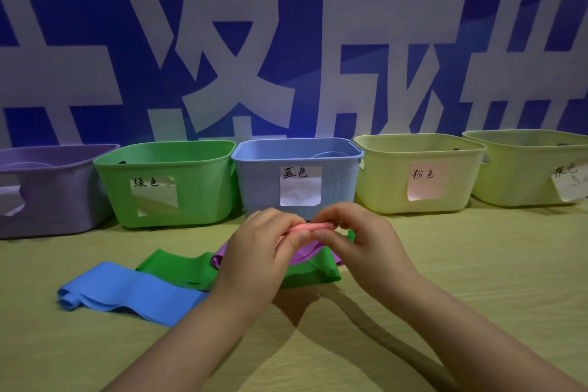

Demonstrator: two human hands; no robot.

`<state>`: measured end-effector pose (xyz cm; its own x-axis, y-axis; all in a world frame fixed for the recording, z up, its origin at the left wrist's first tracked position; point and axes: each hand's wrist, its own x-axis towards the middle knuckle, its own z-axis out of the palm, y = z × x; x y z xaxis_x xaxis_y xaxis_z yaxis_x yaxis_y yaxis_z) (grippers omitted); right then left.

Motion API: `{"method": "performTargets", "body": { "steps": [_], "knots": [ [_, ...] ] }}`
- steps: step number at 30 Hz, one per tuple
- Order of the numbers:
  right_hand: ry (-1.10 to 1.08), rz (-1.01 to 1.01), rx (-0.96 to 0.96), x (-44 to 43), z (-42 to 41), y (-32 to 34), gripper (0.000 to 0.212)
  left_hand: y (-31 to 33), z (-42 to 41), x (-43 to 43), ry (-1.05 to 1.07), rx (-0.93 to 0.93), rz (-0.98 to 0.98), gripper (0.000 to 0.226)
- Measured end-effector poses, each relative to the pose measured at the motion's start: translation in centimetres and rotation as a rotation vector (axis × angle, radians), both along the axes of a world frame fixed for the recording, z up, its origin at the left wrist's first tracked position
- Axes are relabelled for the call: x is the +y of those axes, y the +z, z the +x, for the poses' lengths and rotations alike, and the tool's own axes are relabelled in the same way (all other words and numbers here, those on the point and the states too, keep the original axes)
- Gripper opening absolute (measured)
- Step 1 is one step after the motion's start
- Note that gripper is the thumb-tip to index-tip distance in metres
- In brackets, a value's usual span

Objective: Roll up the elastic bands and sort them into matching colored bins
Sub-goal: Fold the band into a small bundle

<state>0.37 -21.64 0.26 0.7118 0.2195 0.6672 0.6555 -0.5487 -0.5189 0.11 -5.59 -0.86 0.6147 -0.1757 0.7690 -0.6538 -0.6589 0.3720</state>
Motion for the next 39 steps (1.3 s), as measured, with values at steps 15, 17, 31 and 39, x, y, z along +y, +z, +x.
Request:
{"method": "performTargets", "body": {
  "steps": [15, 17, 31, 39],
  "knots": [
    [0.087, 0.103, 0.035, 0.17, 0.08, -0.34, 0.018, 0.1, -0.06, 0.15, 0.001, 0.006, -0.007, 0.035],
    [0.056, 0.074, 0.026, 0.0, 0.09, -0.2, 0.015, 0.12, -0.19, -0.01, -0.009, 0.028, -0.005, 0.039],
    [0.174, 0.192, 0.11, 0.27, 0.0, -0.16, 0.016, 0.15, -0.32, -0.04, -0.009, -0.003, -0.054, 0.031],
    [0.133, 0.142, 0.082, 0.09, 0.42, -0.42, 0.019, 0.45, -0.48, -0.1, 0.005, -0.037, -0.042, 0.029]
  ]
}}
